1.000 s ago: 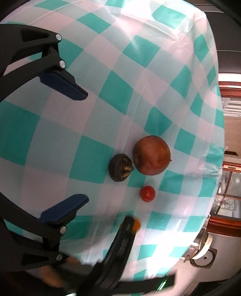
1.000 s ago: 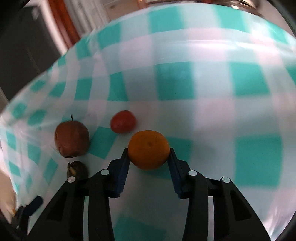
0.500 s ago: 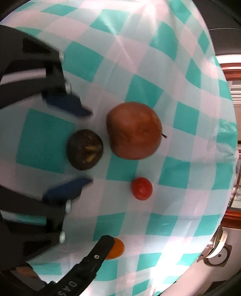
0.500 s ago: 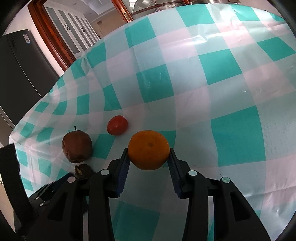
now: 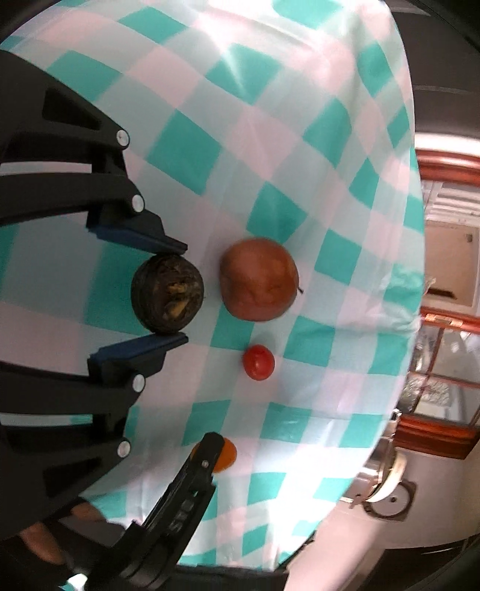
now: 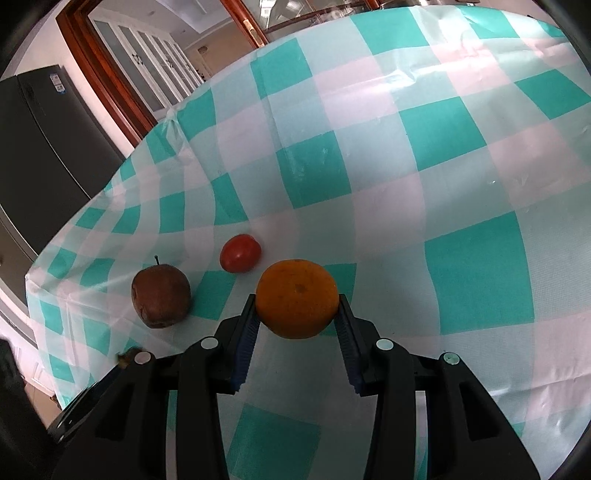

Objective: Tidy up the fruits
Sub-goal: 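Carry the orange tomato and dark fruit over to the white box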

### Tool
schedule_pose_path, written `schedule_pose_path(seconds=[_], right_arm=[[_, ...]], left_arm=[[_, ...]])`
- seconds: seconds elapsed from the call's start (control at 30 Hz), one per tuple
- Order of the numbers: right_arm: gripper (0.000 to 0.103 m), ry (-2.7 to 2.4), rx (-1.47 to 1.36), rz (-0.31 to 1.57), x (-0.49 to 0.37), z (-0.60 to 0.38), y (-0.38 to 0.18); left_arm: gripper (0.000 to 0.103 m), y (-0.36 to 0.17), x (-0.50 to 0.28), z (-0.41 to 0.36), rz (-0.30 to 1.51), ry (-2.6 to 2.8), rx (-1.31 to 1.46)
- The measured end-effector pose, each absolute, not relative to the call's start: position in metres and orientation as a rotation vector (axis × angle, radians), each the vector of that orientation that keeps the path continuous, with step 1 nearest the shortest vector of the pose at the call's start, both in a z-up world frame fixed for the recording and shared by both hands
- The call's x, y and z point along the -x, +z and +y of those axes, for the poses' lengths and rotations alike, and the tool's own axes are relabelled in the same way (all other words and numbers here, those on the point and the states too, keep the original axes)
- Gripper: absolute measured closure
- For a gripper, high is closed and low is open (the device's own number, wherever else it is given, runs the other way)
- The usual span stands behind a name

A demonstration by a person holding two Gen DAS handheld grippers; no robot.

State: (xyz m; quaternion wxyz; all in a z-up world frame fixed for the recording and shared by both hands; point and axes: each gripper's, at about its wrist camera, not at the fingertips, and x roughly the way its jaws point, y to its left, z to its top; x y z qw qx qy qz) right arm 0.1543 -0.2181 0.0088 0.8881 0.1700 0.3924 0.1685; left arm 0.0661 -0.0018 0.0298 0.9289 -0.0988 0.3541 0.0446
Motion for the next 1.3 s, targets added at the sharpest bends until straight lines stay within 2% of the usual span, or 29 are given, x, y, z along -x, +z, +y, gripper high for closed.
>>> schedule_pose_path(seconds=[0.13, 0.3, 0.53, 1.0, 1.3], right_arm=[[0.062, 0.379, -0.371, 0.827, -0.119, -0.215, 0.011], [0.062, 0.472, -0.332, 0.816, -0.034, -0.195, 0.021], [0.062, 0.606, -0.194, 0.787, 0.061, -0.146, 0.035], [0.061, 0.912, 0.205, 0.747, 0.204, -0.026, 0.034], [0.061, 1.157, 0.523, 0.743, 0.294, 0.049, -0.006]], left_arm=[[0.06, 0.039, -0.018, 0.011, 0.694, 0.107, 0.252], [0.06, 0.054, 0.078, 0.031, 0.629, 0.121, 0.227], [0.06, 0.062, 0.175, 0.06, 0.599, 0.141, 0.175], [0.06, 0.036, 0.285, 0.134, 0.64, 0.327, 0.104], [0.06, -0.012, 0.338, 0.201, 0.759, 0.483, 0.168]])
